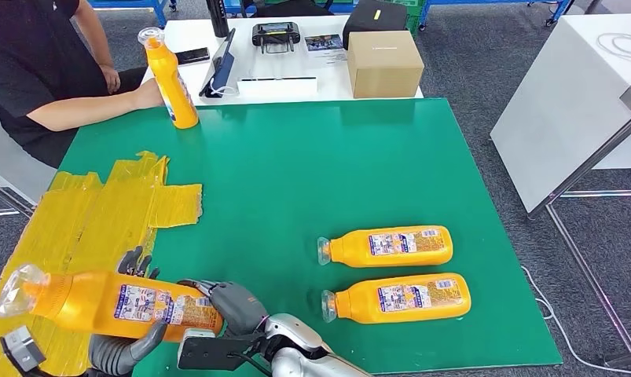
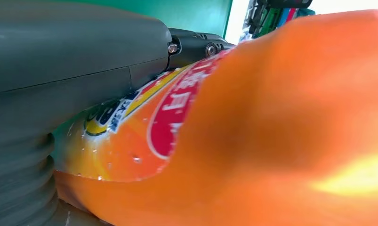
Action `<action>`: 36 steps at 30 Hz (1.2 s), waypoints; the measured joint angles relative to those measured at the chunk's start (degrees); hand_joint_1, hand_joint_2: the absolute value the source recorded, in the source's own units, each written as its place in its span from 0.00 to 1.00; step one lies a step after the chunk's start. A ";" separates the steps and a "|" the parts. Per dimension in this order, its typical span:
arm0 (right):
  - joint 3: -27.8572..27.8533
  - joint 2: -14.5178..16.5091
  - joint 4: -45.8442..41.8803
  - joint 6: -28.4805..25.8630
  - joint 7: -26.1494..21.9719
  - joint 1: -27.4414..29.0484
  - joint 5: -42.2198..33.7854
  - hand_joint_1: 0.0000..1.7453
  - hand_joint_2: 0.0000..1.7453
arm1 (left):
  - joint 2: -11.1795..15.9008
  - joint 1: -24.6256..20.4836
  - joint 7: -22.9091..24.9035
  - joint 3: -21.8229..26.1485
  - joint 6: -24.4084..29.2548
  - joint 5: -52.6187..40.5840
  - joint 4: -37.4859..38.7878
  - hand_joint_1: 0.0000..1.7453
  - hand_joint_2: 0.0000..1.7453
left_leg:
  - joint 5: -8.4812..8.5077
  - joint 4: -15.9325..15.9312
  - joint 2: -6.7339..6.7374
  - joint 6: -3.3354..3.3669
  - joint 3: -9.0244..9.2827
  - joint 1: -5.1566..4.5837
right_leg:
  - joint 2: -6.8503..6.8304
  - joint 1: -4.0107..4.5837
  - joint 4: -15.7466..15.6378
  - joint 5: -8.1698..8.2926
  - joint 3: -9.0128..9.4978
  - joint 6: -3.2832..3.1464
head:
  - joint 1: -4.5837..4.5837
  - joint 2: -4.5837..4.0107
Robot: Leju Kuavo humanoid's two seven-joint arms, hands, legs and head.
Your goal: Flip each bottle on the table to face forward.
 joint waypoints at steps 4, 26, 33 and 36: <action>2.05 0.31 0.61 -1.10 0.21 -0.90 -2.38 1.00 1.00 | 0.02 0.12 -0.18 -0.16 -0.02 0.61 0.00 1.00 1.00 | 0.00 0.00 0.00 0.00 0.00 0.00 | 0.00 0.00 0.00 0.00 -0.02 0.00 | -0.01 0.00; 3.88 0.91 2.66 -3.35 -0.10 -1.98 -2.62 0.00 0.50 | 0.07 0.32 0.32 -0.05 -1.42 2.89 -0.02 1.00 1.00 | 0.00 0.00 0.00 0.00 -0.01 0.00 | 0.00 0.00 0.00 0.00 -0.03 0.00 | 0.00 0.00; -3.28 0.45 1.80 -5.12 -0.81 -0.02 6.53 0.00 0.00 | -0.04 0.18 -2.79 1.43 0.89 -4.44 -1.30 1.00 1.00 | 0.00 0.00 0.00 0.00 -0.01 0.00 | 0.00 0.00 -0.01 0.00 -0.05 0.00 | 0.00 0.00; -8.17 -0.48 -2.05 -4.25 -0.37 2.18 9.12 0.00 0.00 | -0.02 -0.57 -7.38 3.03 7.19 -13.82 -1.76 1.00 1.00 | 0.00 0.01 -0.01 0.00 -0.01 0.00 | -0.02 0.00 -0.01 0.00 -0.08 0.00 | -0.01 0.00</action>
